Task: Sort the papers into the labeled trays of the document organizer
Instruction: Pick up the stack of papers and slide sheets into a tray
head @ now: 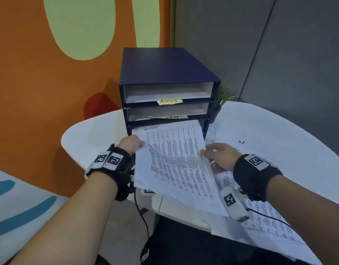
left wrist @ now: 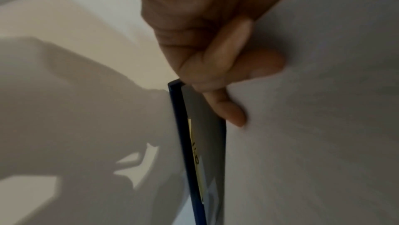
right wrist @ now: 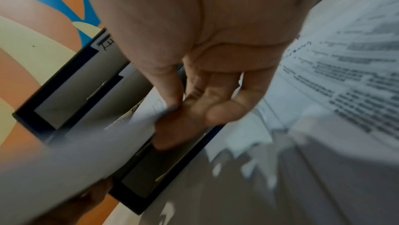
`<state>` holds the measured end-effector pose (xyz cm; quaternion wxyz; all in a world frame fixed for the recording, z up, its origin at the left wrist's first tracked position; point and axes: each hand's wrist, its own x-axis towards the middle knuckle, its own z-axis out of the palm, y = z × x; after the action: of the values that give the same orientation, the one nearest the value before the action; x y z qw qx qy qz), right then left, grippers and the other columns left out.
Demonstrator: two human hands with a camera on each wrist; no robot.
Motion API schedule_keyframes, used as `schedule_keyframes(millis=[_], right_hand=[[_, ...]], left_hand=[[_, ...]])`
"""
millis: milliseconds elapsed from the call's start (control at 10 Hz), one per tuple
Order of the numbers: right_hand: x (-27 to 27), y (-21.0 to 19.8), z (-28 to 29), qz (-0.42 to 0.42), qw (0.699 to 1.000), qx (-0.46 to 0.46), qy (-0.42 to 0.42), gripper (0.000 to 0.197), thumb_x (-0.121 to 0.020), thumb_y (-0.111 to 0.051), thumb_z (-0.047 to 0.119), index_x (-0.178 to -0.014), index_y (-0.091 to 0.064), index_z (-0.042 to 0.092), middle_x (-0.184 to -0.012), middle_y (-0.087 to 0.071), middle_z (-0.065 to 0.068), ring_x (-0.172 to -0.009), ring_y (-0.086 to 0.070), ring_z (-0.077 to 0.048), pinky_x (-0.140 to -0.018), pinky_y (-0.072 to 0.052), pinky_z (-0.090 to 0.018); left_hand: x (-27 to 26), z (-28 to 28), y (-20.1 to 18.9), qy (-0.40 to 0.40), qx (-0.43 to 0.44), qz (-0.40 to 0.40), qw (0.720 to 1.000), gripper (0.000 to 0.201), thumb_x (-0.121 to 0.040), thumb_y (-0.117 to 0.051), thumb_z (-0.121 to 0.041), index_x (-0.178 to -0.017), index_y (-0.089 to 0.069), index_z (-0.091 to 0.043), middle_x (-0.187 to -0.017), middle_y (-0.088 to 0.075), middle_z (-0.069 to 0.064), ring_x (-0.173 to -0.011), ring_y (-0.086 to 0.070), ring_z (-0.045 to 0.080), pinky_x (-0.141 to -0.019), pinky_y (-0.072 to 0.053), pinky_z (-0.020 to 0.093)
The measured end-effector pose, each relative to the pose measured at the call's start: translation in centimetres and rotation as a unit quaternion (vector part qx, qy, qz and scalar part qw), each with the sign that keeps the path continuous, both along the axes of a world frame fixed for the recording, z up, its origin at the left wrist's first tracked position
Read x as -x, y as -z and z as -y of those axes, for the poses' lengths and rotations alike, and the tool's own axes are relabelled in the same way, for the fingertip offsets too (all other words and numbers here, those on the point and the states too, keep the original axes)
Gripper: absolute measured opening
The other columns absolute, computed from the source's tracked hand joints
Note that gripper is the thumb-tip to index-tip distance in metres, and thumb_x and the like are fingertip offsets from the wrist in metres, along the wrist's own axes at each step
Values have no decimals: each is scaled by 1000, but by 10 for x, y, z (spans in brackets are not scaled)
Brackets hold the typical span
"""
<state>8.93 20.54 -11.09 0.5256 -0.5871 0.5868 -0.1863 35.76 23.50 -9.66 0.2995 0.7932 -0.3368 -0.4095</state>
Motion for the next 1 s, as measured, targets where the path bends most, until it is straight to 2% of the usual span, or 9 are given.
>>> schedule_keyframes(millis=[100, 200, 300, 400, 500, 600, 700, 900, 1000], right_hand=[[-11, 3, 1, 24, 1000, 5, 13, 10, -94, -60, 22, -86, -59, 16, -60, -61, 3, -40, -54, -10, -52, -50, -24], [-13, 6, 12, 5, 997, 48, 65, 15, -92, -60, 17, -84, -64, 6, -68, -60, -4, -59, -56, -17, -59, -45, -24], [-10, 0, 20, -28, 992, 67, 102, 21, -92, -60, 18, -110, -68, 10, -106, -68, -13, -98, -64, -32, -82, -48, -32], [-8, -12, 15, -68, 989, 39, 122, 27, -97, -49, 15, -117, -63, 5, -120, -65, -11, -114, -58, -29, -80, -44, -24], [-2, -6, 24, -103, 990, 8, 99, 21, -95, -47, 10, -100, -66, 4, -99, -68, -9, -84, -63, -24, -74, -52, -27], [0, -8, 21, -79, 992, -35, 93, 20, -93, -58, 21, -79, -59, 8, -61, -59, -4, -49, -48, -18, -52, -44, -23], [-2, -13, 21, -44, 997, -17, 64, 21, -93, -59, 24, -82, -58, 7, -63, -56, -5, -45, -44, -16, -49, -40, -22], [-24, -29, 23, -8, 993, 80, 86, 32, -94, -58, 35, -105, -64, 6, -83, -52, -9, -56, -45, -17, -51, -41, -20], [-23, -33, 23, -36, 995, 48, 78, 34, -85, -68, 39, -109, -66, 16, -83, -66, 0, -66, -60, -11, -60, -44, -20]], left_hand=[[-19, -5, -3, -26, 27, -56, 998, 37, -99, -50, -12, -131, -53, 6, -136, -54, 23, -126, -51, 37, -100, -42, 35], [-22, -9, 5, -23, 18, -188, 982, 29, -93, -53, -22, -113, -63, -3, -101, -69, 21, -88, -68, 35, -80, -52, 38], [-17, -9, 12, 1, 11, -250, 968, 28, -93, -53, -28, -108, -61, -6, -97, -70, 19, -84, -67, 31, -86, -53, 44], [-8, -10, 13, 53, -12, -233, 971, 27, -95, -52, -24, -112, -61, -5, -107, -72, 18, -93, -67, 31, -89, -53, 43], [-8, -9, 12, 56, 4, -227, 972, 28, -90, -54, -21, -113, -60, -5, -104, -67, 17, -90, -60, 31, -69, -49, 34], [-14, -7, 7, 31, 30, -239, 970, 23, -89, -54, -15, -108, -60, -2, -104, -63, 22, -83, -62, 33, -68, -50, 34], [-20, -5, 6, 17, 64, -209, 976, 27, -91, -51, -12, -106, -66, 4, -111, -64, 23, -89, -65, 37, -80, -53, 39], [-18, -2, 8, -46, 128, -178, 975, 18, -91, -53, -16, -87, -64, -3, -95, -66, 19, -76, -64, 33, -70, -55, 30], [-16, 1, 11, -88, 150, -199, 965, 28, -89, -60, -23, -106, -67, -1, -106, -68, 16, -92, -65, 35, -87, -54, 46]])
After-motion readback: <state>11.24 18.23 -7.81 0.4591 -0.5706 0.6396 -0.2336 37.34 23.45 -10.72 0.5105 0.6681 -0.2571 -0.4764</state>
